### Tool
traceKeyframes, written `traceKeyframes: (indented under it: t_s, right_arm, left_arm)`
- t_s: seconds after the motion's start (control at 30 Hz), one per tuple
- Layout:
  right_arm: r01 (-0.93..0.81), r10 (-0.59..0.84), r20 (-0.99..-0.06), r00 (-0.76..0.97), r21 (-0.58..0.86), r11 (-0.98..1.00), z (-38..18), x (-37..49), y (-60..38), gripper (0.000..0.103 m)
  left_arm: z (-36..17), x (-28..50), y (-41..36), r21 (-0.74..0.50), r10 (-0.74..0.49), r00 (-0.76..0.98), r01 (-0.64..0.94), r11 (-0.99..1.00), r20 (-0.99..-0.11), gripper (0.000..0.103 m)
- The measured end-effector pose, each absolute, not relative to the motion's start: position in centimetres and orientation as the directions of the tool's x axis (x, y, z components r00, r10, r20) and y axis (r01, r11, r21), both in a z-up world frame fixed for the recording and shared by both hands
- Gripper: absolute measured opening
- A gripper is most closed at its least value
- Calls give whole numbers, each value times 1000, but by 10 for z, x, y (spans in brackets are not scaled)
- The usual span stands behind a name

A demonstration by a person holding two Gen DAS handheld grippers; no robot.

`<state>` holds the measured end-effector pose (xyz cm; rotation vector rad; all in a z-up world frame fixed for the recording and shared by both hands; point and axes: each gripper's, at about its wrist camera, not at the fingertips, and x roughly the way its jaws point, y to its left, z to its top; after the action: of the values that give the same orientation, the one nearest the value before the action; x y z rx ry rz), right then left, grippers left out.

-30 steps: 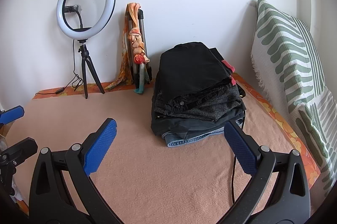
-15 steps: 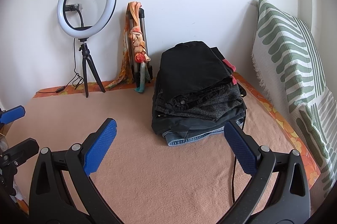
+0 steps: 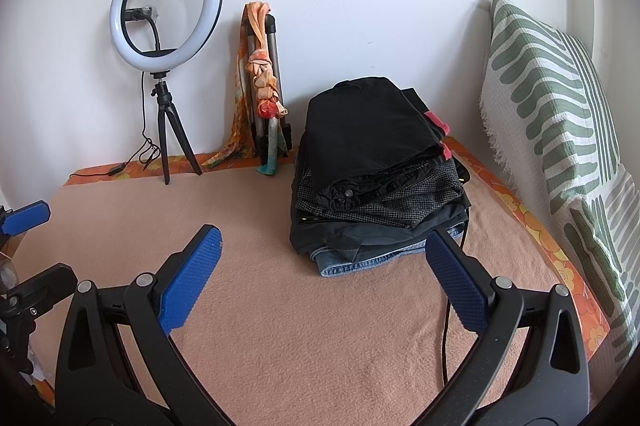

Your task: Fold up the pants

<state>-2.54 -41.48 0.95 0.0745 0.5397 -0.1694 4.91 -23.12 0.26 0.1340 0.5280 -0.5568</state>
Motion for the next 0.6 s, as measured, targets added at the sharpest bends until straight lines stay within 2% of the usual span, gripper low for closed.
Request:
traceKeyframes:
  t_s: [0.6]
  right_arm:
    - [174, -132, -521, 843, 32, 984, 6, -26, -412, 103]
  left_arm:
    - [2, 49, -231, -19, -472, 716, 541, 841, -514, 103]
